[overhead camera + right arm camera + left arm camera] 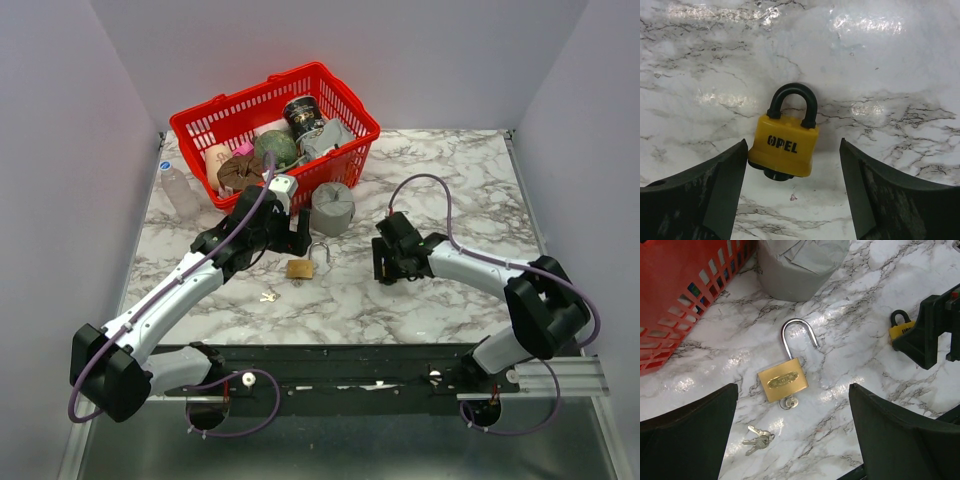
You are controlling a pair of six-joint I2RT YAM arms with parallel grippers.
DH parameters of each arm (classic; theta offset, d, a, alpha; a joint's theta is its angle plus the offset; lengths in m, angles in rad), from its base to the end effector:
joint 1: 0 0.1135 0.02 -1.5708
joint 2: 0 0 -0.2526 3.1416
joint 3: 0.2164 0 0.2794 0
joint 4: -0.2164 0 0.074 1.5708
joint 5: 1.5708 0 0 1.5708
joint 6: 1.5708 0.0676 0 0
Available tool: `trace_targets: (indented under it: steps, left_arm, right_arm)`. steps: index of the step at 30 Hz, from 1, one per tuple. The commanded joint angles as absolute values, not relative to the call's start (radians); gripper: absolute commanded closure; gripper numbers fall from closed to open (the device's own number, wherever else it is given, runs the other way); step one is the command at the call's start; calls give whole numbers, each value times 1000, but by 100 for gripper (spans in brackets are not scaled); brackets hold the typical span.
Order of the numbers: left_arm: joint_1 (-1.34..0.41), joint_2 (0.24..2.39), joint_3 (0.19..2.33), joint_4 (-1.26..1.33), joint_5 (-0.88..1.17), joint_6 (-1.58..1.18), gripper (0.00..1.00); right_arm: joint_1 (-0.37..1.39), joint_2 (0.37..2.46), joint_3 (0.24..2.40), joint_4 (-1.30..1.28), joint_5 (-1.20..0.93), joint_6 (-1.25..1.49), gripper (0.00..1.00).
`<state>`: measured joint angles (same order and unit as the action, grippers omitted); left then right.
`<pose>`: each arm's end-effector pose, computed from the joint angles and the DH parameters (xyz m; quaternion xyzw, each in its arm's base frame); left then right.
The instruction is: Unlock with the key
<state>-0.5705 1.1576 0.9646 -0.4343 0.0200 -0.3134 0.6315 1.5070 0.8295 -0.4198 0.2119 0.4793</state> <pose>0.2623 -0.1699 0.2683 0.1187 0.8828 -0.2024 0.4070 0.2651 0.1763 0.1166 -0.0488 0.9657 0.0356 0.2524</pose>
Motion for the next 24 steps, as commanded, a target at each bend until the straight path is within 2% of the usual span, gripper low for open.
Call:
trace_targets:
  steps: [1,11,16,24]
  left_arm:
    - [-566,1160,968,-425,14,-337,1]
    - [-566,1167,971,-429,17,-348,1]
    - [-563,1163,968,-411,63,-382,1]
    - [-537,1152,947,-324,179,-554,2]
  right_arm:
    - [658,1551,880,-475,345,503,25]
    - [699,1589,881,-491,371,523,46]
    - [719,1484,848,-392,345,477,65]
    - [778,1250,792,-180,261,336,70]
